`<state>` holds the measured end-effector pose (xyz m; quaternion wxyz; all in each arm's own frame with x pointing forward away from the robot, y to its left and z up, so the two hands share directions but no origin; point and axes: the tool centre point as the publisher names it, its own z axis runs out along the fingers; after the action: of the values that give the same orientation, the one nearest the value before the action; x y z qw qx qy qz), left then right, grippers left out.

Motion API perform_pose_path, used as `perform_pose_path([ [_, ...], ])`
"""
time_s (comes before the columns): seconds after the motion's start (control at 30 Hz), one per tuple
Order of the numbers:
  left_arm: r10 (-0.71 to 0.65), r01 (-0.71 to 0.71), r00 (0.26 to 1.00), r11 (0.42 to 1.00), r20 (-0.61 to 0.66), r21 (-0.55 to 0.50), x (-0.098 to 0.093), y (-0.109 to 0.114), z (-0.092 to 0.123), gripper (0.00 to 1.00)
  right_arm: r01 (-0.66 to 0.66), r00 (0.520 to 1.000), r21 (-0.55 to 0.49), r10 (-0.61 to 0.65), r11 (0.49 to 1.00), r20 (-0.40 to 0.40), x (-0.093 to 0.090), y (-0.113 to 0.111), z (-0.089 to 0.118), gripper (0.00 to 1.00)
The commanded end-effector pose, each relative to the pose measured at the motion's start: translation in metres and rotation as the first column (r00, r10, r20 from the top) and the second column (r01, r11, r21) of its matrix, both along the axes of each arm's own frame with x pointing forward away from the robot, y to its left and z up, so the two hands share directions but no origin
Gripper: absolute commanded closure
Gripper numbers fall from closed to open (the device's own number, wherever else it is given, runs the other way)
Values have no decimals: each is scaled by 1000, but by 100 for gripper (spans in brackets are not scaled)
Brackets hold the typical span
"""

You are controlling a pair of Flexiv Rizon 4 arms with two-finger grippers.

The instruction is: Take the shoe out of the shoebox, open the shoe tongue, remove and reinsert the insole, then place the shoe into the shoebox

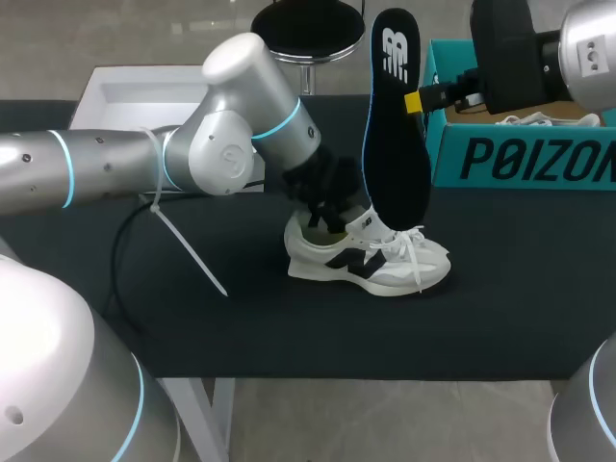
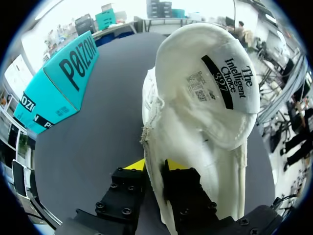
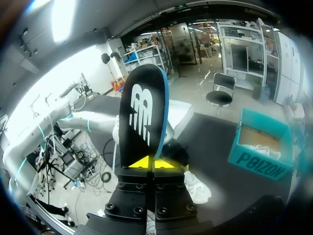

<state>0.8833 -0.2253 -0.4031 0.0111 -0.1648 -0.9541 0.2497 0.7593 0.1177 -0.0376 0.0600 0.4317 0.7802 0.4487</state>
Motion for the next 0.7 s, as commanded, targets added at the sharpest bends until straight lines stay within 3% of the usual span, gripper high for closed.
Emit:
perform_pose_path([
  [0.03, -33, 33, 999, 999, -5, 2, 3, 6, 5, 100, 2, 1000, -1, -2, 1000, -1, 2, 3, -1, 100],
  [0.5, -275, 269, 957, 960, 91, 75, 14, 27, 52, 100, 2, 1000, -1, -2, 1000, -1, 2, 3, -1, 100],
  [0.7, -394, 394, 919, 919, -31, 0, 19, 38, 73, 100, 2, 1000, -1, -2, 1000, -1, 2, 3, -1, 100],
])
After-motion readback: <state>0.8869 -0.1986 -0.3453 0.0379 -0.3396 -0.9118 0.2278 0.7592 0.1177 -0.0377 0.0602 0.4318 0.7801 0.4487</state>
